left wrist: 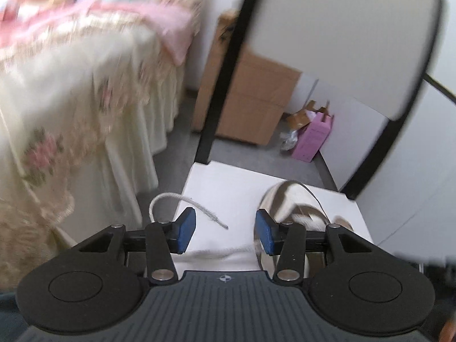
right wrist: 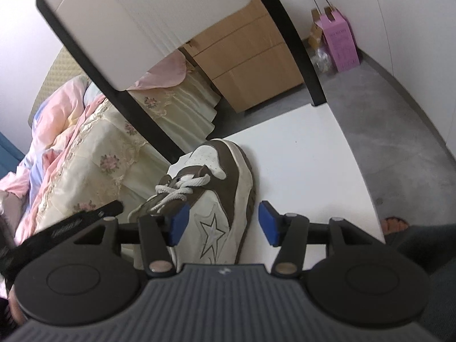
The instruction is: Lace up shoes with both hands
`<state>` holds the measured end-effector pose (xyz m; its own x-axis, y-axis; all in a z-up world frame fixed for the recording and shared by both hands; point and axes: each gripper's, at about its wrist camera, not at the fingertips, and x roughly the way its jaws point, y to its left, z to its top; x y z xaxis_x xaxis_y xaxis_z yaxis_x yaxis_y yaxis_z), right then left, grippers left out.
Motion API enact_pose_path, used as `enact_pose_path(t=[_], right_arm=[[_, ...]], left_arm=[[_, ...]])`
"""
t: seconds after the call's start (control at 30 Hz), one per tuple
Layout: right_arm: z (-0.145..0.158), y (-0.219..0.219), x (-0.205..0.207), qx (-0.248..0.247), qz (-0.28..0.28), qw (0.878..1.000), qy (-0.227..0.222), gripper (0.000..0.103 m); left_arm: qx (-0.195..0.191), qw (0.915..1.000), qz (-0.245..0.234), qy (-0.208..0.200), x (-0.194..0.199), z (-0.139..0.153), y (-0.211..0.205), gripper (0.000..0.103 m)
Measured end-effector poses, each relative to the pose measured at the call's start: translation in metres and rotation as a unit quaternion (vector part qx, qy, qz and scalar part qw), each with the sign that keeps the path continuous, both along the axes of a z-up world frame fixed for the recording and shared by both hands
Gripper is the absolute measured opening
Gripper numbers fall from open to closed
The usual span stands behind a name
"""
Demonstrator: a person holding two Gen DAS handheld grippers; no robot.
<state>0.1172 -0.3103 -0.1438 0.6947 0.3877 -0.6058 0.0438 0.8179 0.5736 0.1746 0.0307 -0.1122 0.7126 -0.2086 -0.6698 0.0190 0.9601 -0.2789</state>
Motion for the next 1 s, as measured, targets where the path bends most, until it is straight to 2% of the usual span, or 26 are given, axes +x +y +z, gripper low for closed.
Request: enact_pose_path(t=[0.07, 0.27, 0.33, 0.47, 0.6, 0.7, 0.8, 0.9, 1.0], right_arm=[[-0.002, -0.001, 0.003, 0.001, -0.001, 1.000, 0.008, 0.056], [-0.007, -0.003, 0.010, 0.004, -0.001, 1.000, 0.028, 0.058], [-0.008, -0.004, 0.012, 0.005, -0.002, 0.999, 0.032, 0.058], [-0.012, -0.005, 0.015, 0.012, -0.003, 0.999, 0.043, 0.059], [-0.016, -0.006, 0.018, 0.022, -0.003, 0.998, 0.054, 0.059], [-0.019, -0.007, 0.020, 0.029, -0.002, 0.998, 0.062, 0.059], [-0.022, -0.008, 0.023, 0.036, -0.001, 0.997, 0.070, 0.059], [-0.024, -0.008, 0.025, 0.046, -0.002, 0.996, 0.076, 0.059], [-0.026, -0.007, 0.026, 0.053, -0.002, 0.995, 0.081, 0.059]], left_arm=[[-0.009, 0.9998, 0.012, 0.014, 0.020, -0.005, 0.003, 0.051], [0.009, 0.9989, 0.001, 0.047, 0.062, -0.022, -0.009, 0.051], [0.024, 0.9987, 0.004, 0.046, 0.068, -0.025, -0.012, 0.051], [0.013, 0.9990, -0.002, 0.043, 0.079, -0.018, 0.000, 0.051], [0.066, 0.9960, -0.009, 0.060, 0.102, -0.010, 0.019, 0.054], [0.088, 0.9898, -0.034, 0.107, 0.116, -0.013, 0.037, 0.055], [0.104, 0.9843, -0.047, 0.135, 0.120, -0.020, 0.048, 0.055], [0.090, 0.9806, -0.054, 0.165, 0.124, -0.032, 0.057, 0.055], [0.061, 0.9787, -0.058, 0.188, 0.129, -0.044, 0.061, 0.055]])
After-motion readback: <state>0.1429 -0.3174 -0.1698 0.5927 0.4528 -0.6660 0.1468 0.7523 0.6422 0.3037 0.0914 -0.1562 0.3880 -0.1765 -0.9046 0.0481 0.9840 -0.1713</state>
